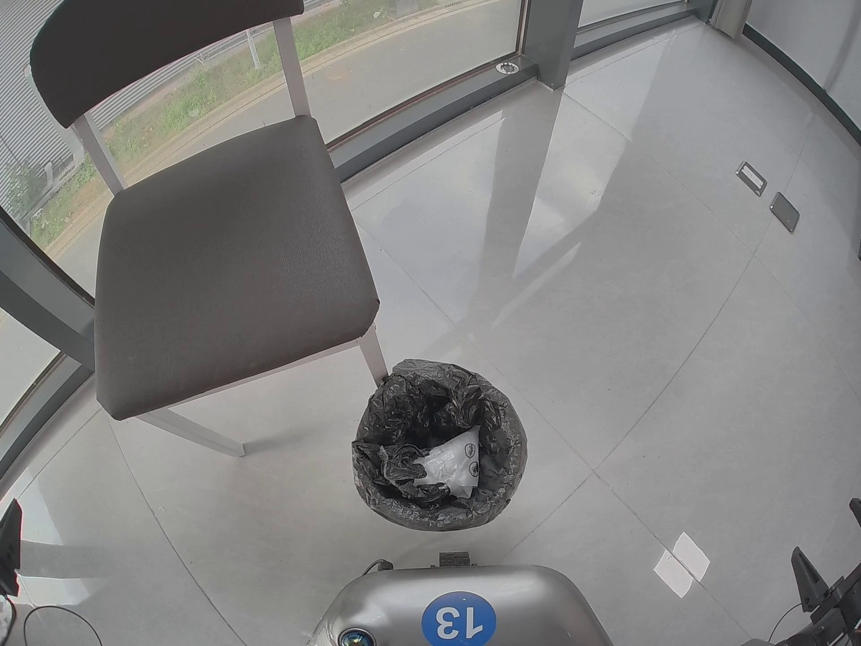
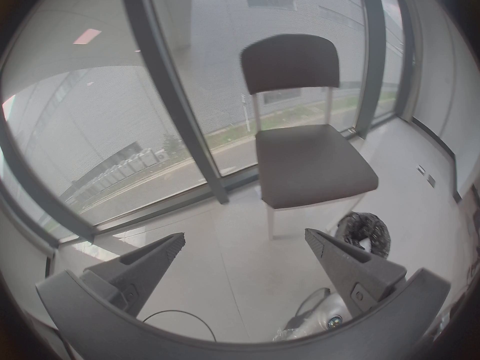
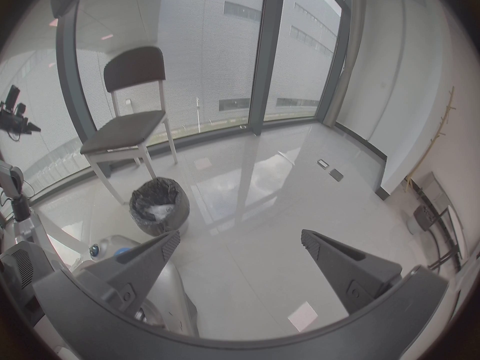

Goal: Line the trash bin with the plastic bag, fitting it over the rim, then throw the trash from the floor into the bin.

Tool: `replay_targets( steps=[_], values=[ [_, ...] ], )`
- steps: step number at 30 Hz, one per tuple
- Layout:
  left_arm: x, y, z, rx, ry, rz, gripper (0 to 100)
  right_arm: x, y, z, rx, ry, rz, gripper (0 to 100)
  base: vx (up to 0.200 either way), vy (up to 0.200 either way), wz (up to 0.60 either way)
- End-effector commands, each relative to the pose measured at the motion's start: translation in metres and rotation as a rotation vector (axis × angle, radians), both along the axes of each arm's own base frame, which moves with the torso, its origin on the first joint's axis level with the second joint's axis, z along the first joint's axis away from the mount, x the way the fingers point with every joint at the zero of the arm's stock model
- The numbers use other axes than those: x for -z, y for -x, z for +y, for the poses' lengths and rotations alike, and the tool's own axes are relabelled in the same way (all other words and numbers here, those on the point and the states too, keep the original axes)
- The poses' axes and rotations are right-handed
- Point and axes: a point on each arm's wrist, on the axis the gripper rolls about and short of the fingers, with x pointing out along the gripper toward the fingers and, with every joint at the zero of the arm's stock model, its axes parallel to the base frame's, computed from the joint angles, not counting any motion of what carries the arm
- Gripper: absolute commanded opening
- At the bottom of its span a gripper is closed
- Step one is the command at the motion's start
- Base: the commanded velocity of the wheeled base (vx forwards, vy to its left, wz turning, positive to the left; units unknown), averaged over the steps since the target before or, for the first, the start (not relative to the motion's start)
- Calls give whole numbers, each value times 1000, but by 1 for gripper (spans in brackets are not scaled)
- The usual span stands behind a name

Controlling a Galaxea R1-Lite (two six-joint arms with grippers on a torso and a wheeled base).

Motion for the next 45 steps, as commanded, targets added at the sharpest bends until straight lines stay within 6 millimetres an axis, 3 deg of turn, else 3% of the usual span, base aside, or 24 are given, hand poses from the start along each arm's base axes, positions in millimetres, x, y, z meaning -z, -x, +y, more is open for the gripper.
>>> replay_targets(
  steps=[1,3,9,14,19,45],
  values=[
    [53,35,-5,-162,13,-110,100,18,7,1,-78,-36,-130,100,0,0,0],
    [64,36,-7,-145,20,-110,100,20,8,0,-80,-32,-150,100,0,0,0],
    [88,15,-8,-84,-21,-99,100,22,5,0,-75,-49,-204,100,0,0,0],
    [92,1,-13,167,-103,-215,100,24,4,0,-70,-69,-201,100,0,0,0],
    [97,-2,-18,409,-122,-222,100,24,4,0,-65,-71,-204,100,0,0,0],
    [100,-5,-18,383,-88,-238,100,28,3,-1,2,-148,-178,100,0,0,0]
  ],
)
